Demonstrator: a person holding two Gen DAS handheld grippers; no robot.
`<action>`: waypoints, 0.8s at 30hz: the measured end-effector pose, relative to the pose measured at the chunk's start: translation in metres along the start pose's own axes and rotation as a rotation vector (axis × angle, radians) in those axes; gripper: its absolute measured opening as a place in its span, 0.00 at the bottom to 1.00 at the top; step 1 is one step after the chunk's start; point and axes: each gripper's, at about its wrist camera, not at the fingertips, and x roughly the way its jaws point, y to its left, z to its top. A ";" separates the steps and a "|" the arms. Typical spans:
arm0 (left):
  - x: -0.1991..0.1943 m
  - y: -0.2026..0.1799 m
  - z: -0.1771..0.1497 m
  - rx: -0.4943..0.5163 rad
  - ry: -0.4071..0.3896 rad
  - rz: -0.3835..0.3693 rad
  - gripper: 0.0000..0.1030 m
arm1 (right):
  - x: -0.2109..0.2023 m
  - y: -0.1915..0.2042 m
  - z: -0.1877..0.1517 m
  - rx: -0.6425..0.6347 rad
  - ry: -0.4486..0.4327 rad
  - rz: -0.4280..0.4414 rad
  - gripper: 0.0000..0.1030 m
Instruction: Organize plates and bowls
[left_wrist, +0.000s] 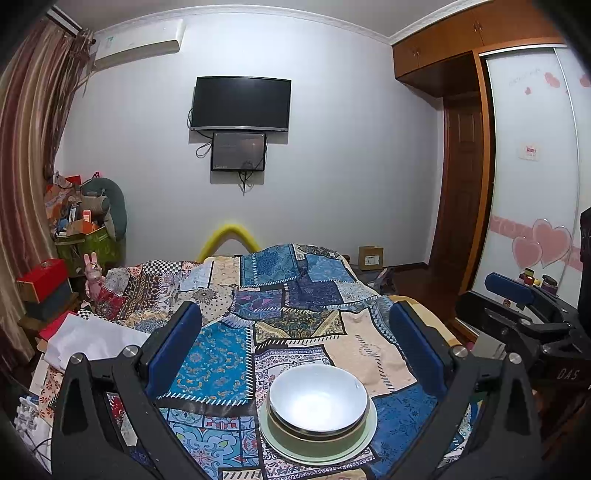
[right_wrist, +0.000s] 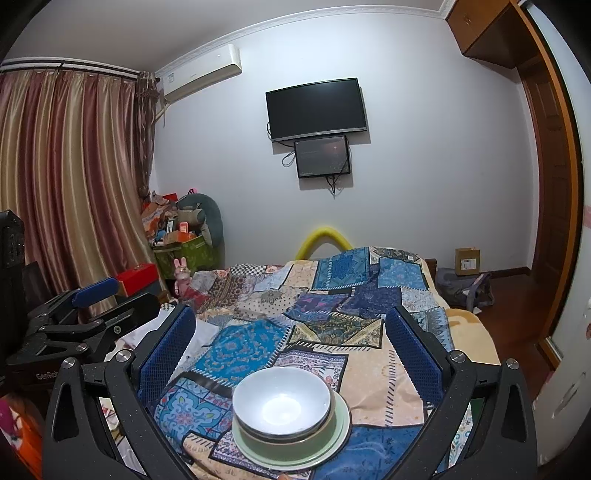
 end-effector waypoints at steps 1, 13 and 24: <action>0.000 -0.001 0.000 -0.001 0.001 -0.001 1.00 | 0.000 0.000 0.000 0.000 0.000 -0.001 1.00; 0.001 0.000 -0.001 -0.005 0.004 -0.003 1.00 | 0.001 0.000 0.000 -0.003 0.002 -0.003 1.00; 0.001 0.000 -0.001 -0.009 0.004 -0.006 1.00 | 0.001 0.000 0.000 0.000 0.008 -0.008 1.00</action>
